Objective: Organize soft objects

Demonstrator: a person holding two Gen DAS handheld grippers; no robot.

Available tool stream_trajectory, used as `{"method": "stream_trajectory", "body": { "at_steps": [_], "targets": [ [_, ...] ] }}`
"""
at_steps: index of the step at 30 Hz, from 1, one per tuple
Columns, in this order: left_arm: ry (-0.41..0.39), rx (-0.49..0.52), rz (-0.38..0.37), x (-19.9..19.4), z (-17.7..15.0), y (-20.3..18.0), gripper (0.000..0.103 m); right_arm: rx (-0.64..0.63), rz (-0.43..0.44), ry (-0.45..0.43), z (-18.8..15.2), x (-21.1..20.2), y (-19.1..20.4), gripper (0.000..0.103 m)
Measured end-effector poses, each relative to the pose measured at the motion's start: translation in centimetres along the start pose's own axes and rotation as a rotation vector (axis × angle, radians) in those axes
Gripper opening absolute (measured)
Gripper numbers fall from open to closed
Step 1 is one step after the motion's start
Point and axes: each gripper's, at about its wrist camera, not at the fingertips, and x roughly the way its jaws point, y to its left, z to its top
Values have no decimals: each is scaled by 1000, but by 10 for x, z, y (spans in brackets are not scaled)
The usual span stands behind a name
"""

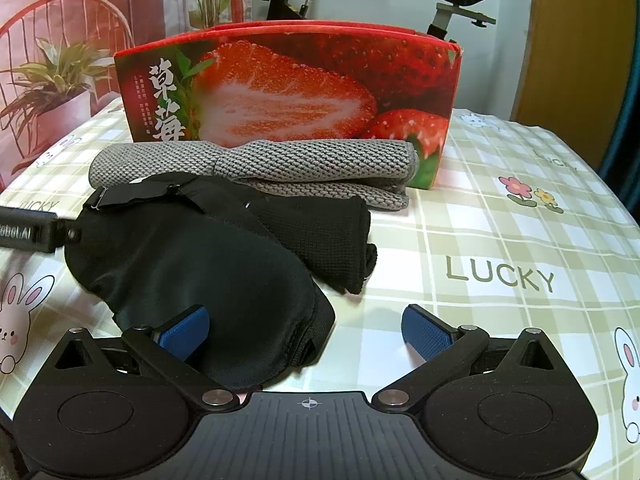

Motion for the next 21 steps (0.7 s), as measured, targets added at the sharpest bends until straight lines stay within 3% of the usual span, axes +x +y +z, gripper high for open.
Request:
{"method": "stream_trajectory", "body": {
  "at_steps": [5,6,8,9,10,12,21],
  "targets": [
    [-9,17,-1,12,10,2,95,0,-1,-1,0,0,1,103],
    [-14,25,-3,13,10,1,88,0,-2,-2,-1,0,1,103],
    [-29,53,-11,9,8,-1,64,0,-2,-2,-1,0,1,103],
    [-30,62,-15,8,8,-2,43,1,-2,-1,-1,0,1,103],
    [-27,64,-24,6,8,-1,29,1,-2,-1,-1,0,1,103],
    [-30,54,-25,2,5,1,21,2,-2,4,-1,0,1,103],
    [-42,57,2,-10,-6,-3,15,28,35,40,3,-3,-2,103]
  ]
}}
